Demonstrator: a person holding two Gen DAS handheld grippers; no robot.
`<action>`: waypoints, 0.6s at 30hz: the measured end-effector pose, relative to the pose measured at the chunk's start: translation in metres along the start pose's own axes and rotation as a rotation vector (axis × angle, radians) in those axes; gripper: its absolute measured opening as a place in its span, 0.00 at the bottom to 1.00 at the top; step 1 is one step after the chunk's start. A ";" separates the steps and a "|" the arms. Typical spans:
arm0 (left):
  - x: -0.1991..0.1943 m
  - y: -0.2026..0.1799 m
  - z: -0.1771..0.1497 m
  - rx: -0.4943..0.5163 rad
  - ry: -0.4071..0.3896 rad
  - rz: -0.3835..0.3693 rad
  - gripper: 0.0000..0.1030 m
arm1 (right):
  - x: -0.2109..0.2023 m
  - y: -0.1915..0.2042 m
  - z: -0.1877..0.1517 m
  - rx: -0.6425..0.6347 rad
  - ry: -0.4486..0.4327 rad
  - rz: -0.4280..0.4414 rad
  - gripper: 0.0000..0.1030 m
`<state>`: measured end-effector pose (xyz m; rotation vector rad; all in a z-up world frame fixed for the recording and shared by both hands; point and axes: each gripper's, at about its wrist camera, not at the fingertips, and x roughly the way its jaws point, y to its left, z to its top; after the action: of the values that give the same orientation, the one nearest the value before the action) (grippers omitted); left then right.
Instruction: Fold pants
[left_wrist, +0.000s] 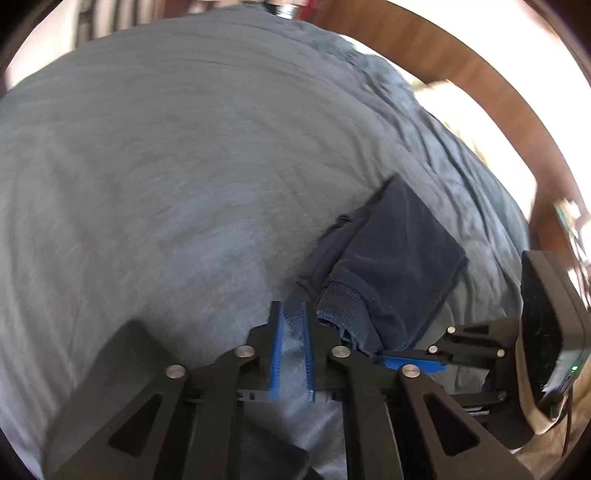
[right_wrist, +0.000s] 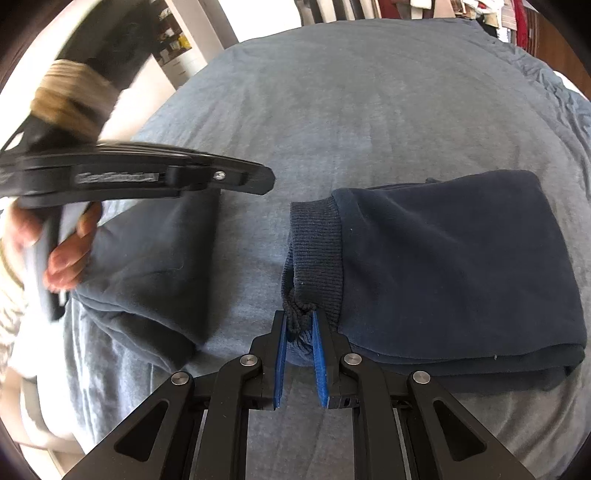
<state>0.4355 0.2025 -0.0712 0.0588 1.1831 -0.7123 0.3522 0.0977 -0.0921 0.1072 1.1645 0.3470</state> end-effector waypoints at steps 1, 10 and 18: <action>-0.006 -0.002 -0.007 -0.037 -0.020 0.033 0.19 | 0.003 -0.001 0.000 -0.001 0.007 0.010 0.15; -0.035 -0.028 -0.047 -0.229 -0.082 0.191 0.38 | -0.012 -0.006 0.004 -0.042 0.038 0.149 0.39; -0.032 -0.079 -0.046 -0.312 -0.186 0.199 0.63 | -0.094 -0.061 0.006 -0.001 -0.118 -0.014 0.66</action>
<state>0.3494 0.1746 -0.0371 -0.1465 1.0799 -0.3456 0.3378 0.0101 -0.0226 0.1171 1.0479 0.3241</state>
